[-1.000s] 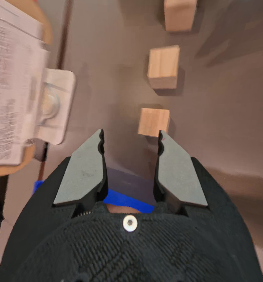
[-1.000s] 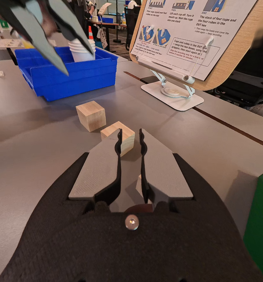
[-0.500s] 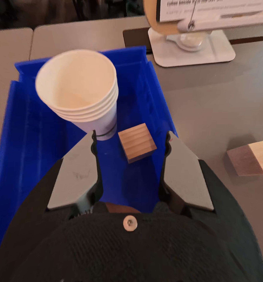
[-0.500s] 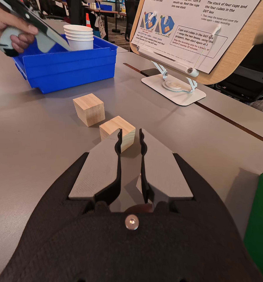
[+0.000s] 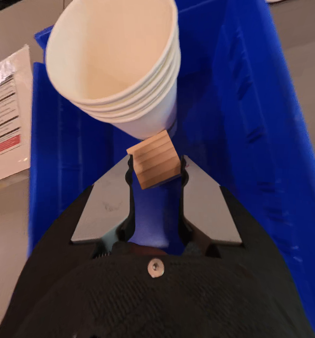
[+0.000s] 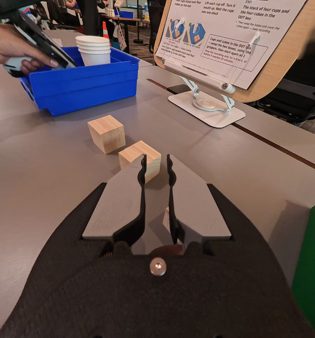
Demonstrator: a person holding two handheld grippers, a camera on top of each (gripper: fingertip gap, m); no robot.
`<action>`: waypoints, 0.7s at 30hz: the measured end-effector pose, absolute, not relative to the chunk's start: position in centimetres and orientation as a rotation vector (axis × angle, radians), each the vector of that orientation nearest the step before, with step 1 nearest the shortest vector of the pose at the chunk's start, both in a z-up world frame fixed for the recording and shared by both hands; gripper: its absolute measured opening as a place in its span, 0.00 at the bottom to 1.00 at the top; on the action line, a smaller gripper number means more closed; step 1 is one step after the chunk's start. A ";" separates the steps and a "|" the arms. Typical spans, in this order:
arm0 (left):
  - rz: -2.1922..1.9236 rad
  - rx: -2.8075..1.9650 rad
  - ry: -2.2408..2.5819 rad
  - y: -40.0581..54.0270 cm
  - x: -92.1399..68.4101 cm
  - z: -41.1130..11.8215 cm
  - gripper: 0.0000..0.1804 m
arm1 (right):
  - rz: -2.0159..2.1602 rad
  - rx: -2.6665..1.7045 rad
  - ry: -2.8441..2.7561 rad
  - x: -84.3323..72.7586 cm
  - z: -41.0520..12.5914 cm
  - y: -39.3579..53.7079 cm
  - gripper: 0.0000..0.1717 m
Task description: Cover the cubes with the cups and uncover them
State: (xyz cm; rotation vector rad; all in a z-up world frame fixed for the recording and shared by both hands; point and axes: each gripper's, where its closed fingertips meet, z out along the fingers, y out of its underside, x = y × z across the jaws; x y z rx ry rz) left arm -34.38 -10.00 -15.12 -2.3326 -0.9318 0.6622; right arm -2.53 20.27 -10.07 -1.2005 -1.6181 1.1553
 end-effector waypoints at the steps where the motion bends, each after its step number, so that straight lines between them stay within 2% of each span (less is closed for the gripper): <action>1: 0.668 -2.354 -0.938 -10.9 -34.4 -15.1 0.31 | 1.159 -1.197 -1.617 -2.5 -10.0 20.2 0.11; 5: 0.564 -2.314 -1.027 -12.6 -34.2 -14.6 0.40 | 1.165 -1.185 -1.620 -2.4 -9.7 19.9 0.11; 9: 0.515 -2.249 -1.126 -12.5 -34.5 -15.2 0.44 | 1.154 -1.180 -1.625 -2.4 -9.8 19.8 0.11; 12: 0.526 -2.335 -1.121 -11.9 -34.3 -17.8 0.43 | 1.153 -1.186 -1.621 -2.5 -9.8 20.0 0.11; 13: 0.538 -2.371 -1.109 -11.9 -34.3 -18.5 0.36 | 1.152 -1.190 -1.619 -2.5 -9.9 20.1 0.11; 14: 0.537 -2.396 -1.095 -11.7 -34.3 -18.7 0.35 | 1.151 -1.193 -1.617 -2.5 -9.9 20.2 0.11; 18: 0.624 -2.470 -0.895 -11.5 -34.0 -16.8 0.35 | 1.160 -1.201 -1.607 -2.4 -9.8 20.4 0.11; 21: 0.770 -2.478 -0.652 -11.8 -33.4 -12.8 0.35 | 1.167 -1.192 -1.607 -2.4 -9.6 20.2 0.11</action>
